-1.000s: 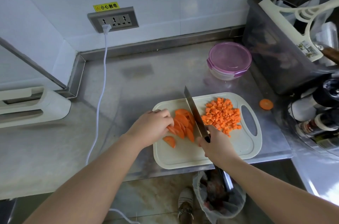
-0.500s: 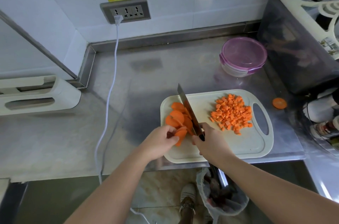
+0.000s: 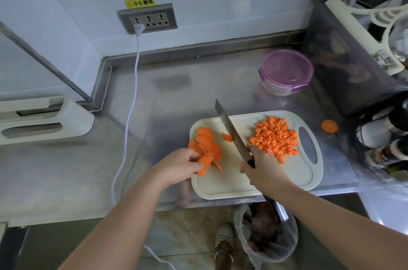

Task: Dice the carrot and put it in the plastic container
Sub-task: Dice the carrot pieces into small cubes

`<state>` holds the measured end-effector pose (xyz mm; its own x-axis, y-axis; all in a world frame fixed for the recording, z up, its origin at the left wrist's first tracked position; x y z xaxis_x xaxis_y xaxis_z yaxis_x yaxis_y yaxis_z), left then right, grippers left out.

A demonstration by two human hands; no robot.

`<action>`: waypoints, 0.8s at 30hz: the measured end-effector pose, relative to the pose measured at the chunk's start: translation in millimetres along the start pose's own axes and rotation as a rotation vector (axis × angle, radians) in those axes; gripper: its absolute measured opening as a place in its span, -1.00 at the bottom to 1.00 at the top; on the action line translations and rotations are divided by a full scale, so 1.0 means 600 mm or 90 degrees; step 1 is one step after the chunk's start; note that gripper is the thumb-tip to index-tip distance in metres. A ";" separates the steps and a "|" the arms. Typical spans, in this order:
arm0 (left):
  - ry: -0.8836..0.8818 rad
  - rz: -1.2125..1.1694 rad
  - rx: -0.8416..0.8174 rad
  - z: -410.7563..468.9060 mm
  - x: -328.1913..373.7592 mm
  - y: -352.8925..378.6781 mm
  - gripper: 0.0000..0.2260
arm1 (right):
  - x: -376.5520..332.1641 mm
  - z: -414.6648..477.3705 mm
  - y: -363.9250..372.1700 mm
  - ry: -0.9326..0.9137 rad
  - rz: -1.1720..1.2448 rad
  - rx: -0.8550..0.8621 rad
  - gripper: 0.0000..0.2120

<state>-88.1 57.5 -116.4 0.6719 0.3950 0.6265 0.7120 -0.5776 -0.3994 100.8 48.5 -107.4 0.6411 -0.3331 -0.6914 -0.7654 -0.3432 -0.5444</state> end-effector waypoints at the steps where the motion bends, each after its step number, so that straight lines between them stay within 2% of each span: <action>1: 0.009 -0.024 -0.027 -0.002 0.011 0.020 -0.94 | 0.004 -0.002 -0.004 0.005 -0.002 -0.008 -0.75; 4: 0.014 -0.070 -0.084 -0.001 0.030 0.082 -0.81 | 0.005 -0.007 -0.002 0.008 0.023 -0.028 -0.83; 9: 0.032 -0.053 0.027 0.004 0.015 0.073 -0.93 | 0.002 -0.010 0.013 0.007 0.066 -0.055 -0.84; 13: 0.032 -0.047 0.028 -0.006 0.006 0.059 -0.88 | -0.005 -0.010 0.029 -0.013 0.039 -0.089 -0.79; 20: 0.019 -0.148 0.061 -0.013 0.011 0.040 -0.92 | -0.021 -0.015 0.008 -0.074 -0.050 -0.050 -0.70; 24: -0.016 -0.301 0.102 -0.006 0.011 0.039 -0.87 | -0.028 -0.020 0.005 -0.092 -0.045 -0.053 -0.69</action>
<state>-68.0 43.8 -119.3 0.2711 0.6055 0.7482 0.9609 -0.2150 -0.1742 88.5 42.7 -91.6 0.6740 -0.1776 -0.7170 -0.7073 -0.4352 -0.5571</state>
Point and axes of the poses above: each hand's wrist, its own z-axis towards the middle knuckle, its own y-axis out of the palm, x = y × z, the point moved 9 cm from there along z, towards the middle knuckle, and after that the axes turned 4 degrees about z, right-handed, at the moved point
